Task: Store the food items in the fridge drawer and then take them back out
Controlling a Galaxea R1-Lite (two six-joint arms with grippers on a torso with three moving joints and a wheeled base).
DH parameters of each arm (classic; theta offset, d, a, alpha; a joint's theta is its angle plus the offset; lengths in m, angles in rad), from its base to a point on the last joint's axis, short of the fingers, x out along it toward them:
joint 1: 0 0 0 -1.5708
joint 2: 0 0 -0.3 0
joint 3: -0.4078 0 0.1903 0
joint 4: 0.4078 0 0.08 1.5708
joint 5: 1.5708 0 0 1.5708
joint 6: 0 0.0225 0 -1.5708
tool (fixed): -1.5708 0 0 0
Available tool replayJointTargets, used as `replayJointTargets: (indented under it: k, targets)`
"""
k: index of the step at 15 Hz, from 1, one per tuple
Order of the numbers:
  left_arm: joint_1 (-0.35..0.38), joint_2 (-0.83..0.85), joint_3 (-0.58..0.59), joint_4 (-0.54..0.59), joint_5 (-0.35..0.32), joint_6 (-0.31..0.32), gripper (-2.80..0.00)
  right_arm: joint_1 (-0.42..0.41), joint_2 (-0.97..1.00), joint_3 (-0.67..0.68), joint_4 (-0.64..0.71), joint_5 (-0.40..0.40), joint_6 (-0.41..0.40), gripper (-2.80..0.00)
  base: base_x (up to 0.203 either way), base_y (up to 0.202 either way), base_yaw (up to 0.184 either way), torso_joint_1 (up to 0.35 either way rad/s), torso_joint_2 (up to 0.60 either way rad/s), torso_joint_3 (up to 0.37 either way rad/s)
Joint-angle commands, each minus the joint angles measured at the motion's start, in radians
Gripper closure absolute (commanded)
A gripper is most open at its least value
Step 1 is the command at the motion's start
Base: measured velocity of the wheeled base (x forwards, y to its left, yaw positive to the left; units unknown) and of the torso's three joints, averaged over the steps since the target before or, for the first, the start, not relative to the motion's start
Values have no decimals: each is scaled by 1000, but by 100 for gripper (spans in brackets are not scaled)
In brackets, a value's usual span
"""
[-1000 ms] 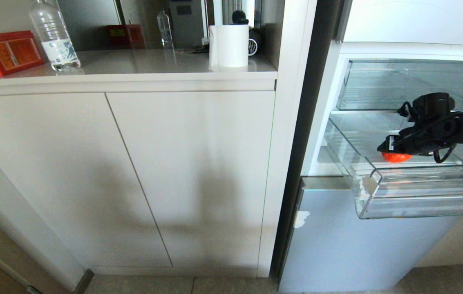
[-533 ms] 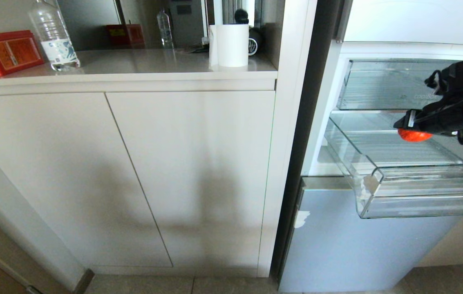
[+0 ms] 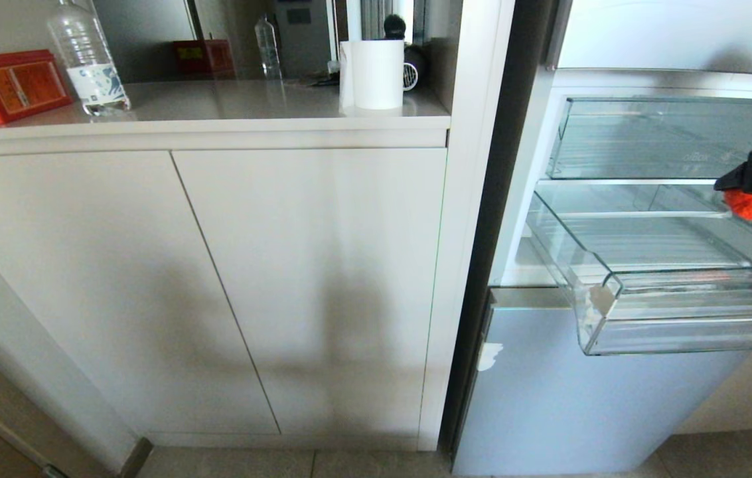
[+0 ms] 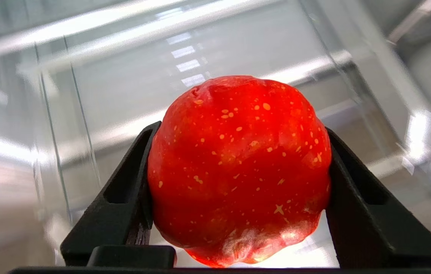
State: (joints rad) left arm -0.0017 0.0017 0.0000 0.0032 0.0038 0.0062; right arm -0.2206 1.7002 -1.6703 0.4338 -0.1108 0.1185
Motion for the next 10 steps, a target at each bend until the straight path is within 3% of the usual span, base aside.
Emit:
replayJointTargets:
  k: [1, 4, 10]
  targets:
    - [0, 0, 0, 0, 1, 0, 0, -5, -173, 113, 3, -16, -18, 0, 0, 0, 0, 0, 0, 0]
    - [0, 0, 0, 0, -1, 0, 0, -35, -257, 192, 2, -43, -57, 0, -2, 1, -61, -3, 1, 2]
    - [0, 1, 0, 0, 1, 0, 0, -54, -396, 241, 3, -43, -77, 0, -1, 6, -174, 2, 1, 3]
